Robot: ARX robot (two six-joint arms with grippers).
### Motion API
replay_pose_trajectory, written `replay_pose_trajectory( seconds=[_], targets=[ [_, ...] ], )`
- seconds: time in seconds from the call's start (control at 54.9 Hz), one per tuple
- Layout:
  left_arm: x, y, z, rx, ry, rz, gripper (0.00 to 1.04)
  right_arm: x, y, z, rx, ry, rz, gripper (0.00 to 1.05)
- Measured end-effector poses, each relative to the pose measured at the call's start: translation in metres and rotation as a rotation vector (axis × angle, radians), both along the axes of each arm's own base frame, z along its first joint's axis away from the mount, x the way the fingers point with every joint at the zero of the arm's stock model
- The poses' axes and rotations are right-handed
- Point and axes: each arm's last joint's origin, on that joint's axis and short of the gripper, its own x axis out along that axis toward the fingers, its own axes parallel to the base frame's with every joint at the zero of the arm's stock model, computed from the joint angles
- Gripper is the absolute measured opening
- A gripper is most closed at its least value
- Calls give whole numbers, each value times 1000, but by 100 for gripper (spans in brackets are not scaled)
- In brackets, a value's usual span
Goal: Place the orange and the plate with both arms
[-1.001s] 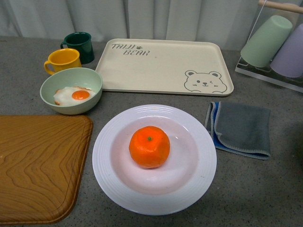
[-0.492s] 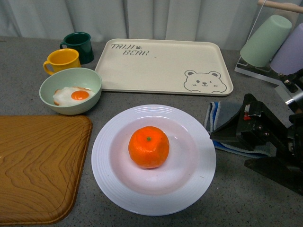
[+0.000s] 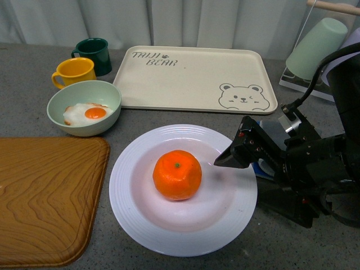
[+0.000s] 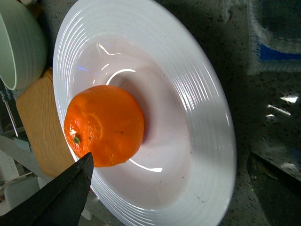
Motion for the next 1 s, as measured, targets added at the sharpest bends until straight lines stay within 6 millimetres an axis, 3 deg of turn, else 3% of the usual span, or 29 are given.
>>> replay_pose_trajectory(
  seconds=[0.2, 0.692, 1.001],
  targets=[
    [0, 0, 0, 0, 0, 0, 98, 6, 9, -7, 18, 44, -24, 94],
    [0, 0, 0, 0, 0, 0, 98, 10, 0, -15, -77, 171, -52, 23],
    [0, 0, 0, 0, 0, 0, 98, 20, 0, 6, 5, 81, -27, 7]
  ],
)
